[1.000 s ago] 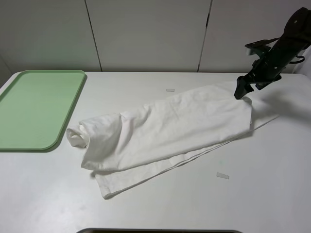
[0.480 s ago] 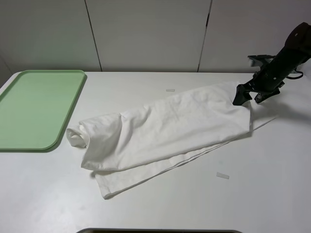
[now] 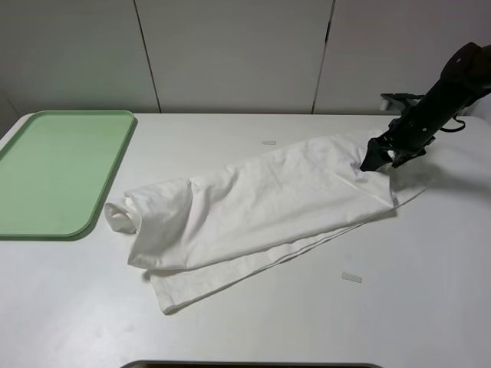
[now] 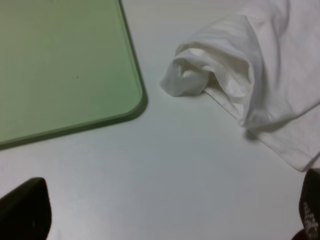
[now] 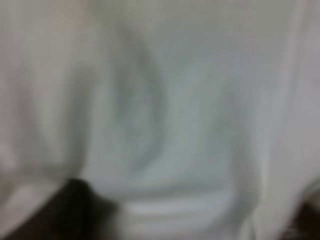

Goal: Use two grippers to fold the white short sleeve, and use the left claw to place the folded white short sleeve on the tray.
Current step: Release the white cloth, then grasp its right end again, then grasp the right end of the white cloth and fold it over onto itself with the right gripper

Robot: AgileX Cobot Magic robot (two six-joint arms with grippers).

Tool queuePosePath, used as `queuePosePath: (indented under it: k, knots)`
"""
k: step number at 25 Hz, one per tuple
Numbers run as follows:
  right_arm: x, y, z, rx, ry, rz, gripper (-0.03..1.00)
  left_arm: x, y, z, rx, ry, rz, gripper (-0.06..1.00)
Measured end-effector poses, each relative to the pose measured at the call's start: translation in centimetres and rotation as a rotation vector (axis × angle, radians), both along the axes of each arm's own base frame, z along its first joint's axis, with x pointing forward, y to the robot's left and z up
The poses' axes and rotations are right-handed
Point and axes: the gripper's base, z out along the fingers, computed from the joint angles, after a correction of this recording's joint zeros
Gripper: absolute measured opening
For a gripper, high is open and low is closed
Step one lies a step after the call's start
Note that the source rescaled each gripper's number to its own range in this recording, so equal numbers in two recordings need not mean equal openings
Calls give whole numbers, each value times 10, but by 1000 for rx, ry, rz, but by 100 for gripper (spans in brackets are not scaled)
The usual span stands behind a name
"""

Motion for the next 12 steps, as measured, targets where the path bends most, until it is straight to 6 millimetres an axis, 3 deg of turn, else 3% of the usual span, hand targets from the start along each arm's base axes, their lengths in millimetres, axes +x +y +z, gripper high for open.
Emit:
queuePosePath:
  k: [2, 3, 4, 5, 6, 12]
  knots:
    - [0, 2, 0, 5, 5, 2, 81, 0, 0, 0, 0, 0, 0, 100]
    - [-1, 3, 0, 8, 10, 5, 72, 0, 0, 0, 0, 0, 0, 100]
    - [-1, 5, -1, 12, 13, 7, 50, 0, 0, 0, 0, 0, 0, 100]
    - [-1, 6, -1, 13, 13, 9, 36, 0, 0, 0, 0, 0, 0, 100]
    - [-1, 6, 0, 11, 11, 11, 11, 0, 0, 0, 0, 0, 0, 100]
    - [-1, 11, 3, -37, 9, 19, 11, 0, 0, 0, 0, 0, 0, 100]
